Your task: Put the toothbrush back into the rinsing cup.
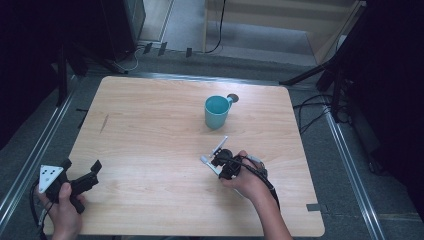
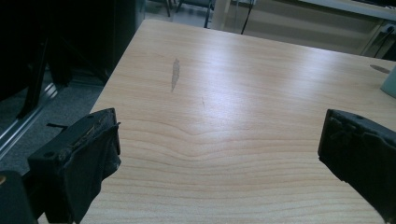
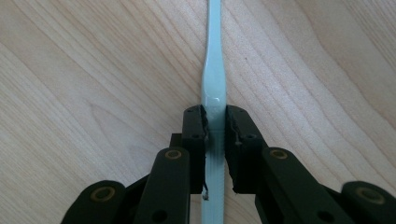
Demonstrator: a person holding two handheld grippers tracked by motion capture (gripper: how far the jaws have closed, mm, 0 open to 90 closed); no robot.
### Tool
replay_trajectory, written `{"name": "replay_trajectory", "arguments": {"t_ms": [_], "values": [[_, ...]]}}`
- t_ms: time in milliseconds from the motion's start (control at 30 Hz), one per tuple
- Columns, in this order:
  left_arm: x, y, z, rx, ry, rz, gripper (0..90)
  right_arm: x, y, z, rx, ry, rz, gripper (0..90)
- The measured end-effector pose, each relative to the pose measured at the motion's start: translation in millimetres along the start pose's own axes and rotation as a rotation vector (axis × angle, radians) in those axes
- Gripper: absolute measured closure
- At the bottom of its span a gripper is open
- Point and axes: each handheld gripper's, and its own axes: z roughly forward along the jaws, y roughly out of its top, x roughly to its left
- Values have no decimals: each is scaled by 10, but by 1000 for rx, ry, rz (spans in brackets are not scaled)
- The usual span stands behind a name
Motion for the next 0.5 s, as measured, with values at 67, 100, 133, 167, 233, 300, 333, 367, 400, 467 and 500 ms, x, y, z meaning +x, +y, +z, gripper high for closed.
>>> {"name": "replay_trajectory", "arguments": {"t_ms": [67, 100, 133, 167, 233, 300, 333, 367, 400, 467, 500], "values": [[2, 0, 0, 0, -1, -1, 0, 2, -5, 1, -5, -1, -10, 793], [3, 0, 0, 0, -1, -3, 0, 4, -7, 0, -5, 0, -10, 794], [1, 0, 0, -1, 0, -1, 0, 6, -11, 0, -7, -2, -18, 795], [0, 0, -1, 0, 0, 2, 0, 10, -14, 1, -8, 1, -27, 795], [-2, 0, -1, 0, 2, 3, 0, 10, -17, -26, -32, -1, -37, 794], [-1, 0, 0, 0, 1, 2, 0, -22, -23, -87, -84, 2, -30, 794], [-2, 0, 0, 0, 2, 3, 0, -40, -27, -124, -109, -1, -28, 795], [-2, 0, 0, 1, 2, 4, 0, -58, -33, -160, -131, -6, -25, 794], [-2, 0, 0, 1, 2, 4, 0, -58, -33, -160, -131, -6, -25, 794], [-4, 0, 0, 1, 2, 5, 0, -87, -44, -239, -177, -16, -2, 794], [-3, 0, 0, 1, 2, 5, 0, -131, -60, -321, -239, -16, 16, 794]]}}
